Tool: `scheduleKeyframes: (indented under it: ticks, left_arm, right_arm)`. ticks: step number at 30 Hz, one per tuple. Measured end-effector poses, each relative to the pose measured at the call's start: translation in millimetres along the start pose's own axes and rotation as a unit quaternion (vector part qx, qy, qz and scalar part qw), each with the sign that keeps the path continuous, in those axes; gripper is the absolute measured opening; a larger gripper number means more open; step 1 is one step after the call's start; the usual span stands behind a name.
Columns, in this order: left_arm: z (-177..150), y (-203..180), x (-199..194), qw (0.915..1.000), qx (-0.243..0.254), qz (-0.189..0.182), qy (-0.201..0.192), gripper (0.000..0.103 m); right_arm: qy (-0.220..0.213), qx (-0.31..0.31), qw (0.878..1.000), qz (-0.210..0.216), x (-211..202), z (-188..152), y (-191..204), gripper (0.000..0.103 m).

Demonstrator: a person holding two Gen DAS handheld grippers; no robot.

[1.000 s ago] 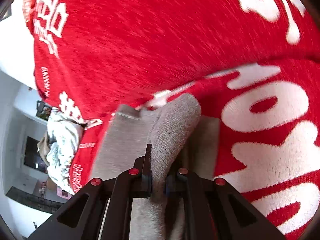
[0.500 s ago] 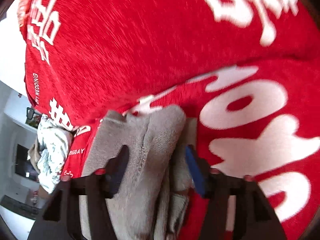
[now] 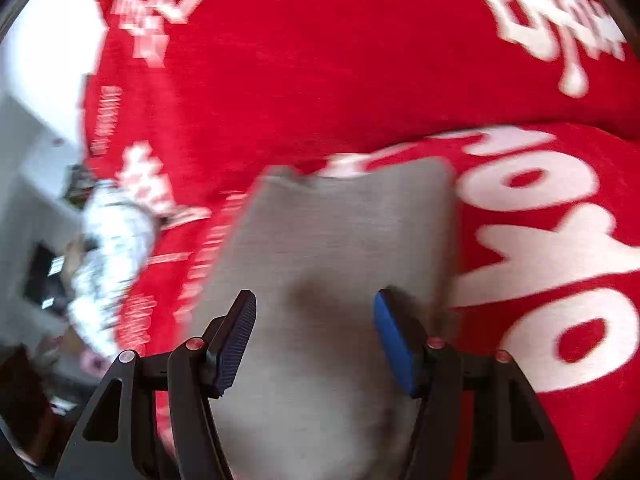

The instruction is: Fold small clothes

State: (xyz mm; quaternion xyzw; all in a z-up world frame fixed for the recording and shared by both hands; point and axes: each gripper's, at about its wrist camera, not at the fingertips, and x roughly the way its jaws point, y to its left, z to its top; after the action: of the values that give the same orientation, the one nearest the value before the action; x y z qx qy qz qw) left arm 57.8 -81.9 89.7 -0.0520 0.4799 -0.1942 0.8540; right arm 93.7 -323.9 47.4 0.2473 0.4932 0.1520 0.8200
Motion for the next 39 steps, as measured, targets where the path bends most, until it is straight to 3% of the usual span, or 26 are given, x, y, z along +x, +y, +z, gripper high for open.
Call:
scheduleKeyframes:
  ticks: [2, 5, 7, 8, 11, 15, 18, 20, 22, 26, 30, 34, 37, 39]
  left_arm:
    - [4, 14, 18, 0.9988, -0.019, 0.04, 0.019, 0.093]
    - [0, 24, 38, 0.997, -0.019, 0.047, 0.058, 0.093]
    - [4, 27, 35, 0.9981, -0.02, 0.031, 0.05, 0.093]
    - [10, 28, 26, 0.9991, -0.029, 0.02, 0.025, 0.093]
    - [25, 32, 16, 0.999, -0.044, 0.01, -0.002, 0.093]
    - [41, 27, 37, 0.9988, -0.016, 0.042, 0.017, 0.093]
    - [41, 24, 60, 0.9965, 0.01, 0.074, 0.037, 0.093]
    - [35, 27, 66, 0.9968, 0.01, 0.068, 0.041, 0.094]
    - [31, 29, 66, 0.9973, 0.009, 0.064, 0.034, 0.094]
    - [35, 27, 56, 0.9977, 0.019, 0.061, 0.024, 0.094]
    - [53, 25, 46, 0.9974, 0.024, 0.067, -0.01, 0.094]
    - [68, 23, 67, 0.9948, 0.038, 0.095, 0.009, 0.094]
    - [76, 29, 82, 0.9954, 0.032, 0.088, 0.021, 0.094]
    - [82, 31, 94, 0.995, 0.032, 0.089, 0.034, 0.094]
  right_arm:
    - [-0.004, 0.018, 1.0, 0.001, 4, -3, -15, 0.064]
    - [-0.012, 0.021, 1.0, 0.007, -9, -7, -13, 0.064]
    - [-0.019, -0.002, 1.0, -0.01, -22, -10, -2, 0.064]
    - [-0.027, -0.02, 0.999, -0.011, -33, -14, 8, 0.064]
    - [-0.032, -0.059, 0.998, 0.014, -52, -30, 31, 0.066]
    - [-0.013, -0.097, 0.995, 0.028, -55, -66, 48, 0.066]
    - [0.002, -0.093, 0.996, 0.002, -45, -87, 37, 0.065]
    - [0.002, -0.079, 0.997, -0.014, -42, -99, 19, 0.061]
    - [-0.016, -0.062, 0.998, 0.008, -47, -103, 9, 0.061]
    - [-0.016, -0.058, 0.998, 0.001, -58, -96, 14, 0.063]
    - [-0.047, -0.095, 0.994, -0.02, -72, -77, 36, 0.074]
    - [-0.027, -0.102, 0.994, -0.032, -52, -47, 42, 0.074]
    - [0.004, -0.084, 0.996, -0.019, -23, -26, 32, 0.074]
    - [0.011, -0.077, 0.996, -0.046, -7, -16, 26, 0.074]
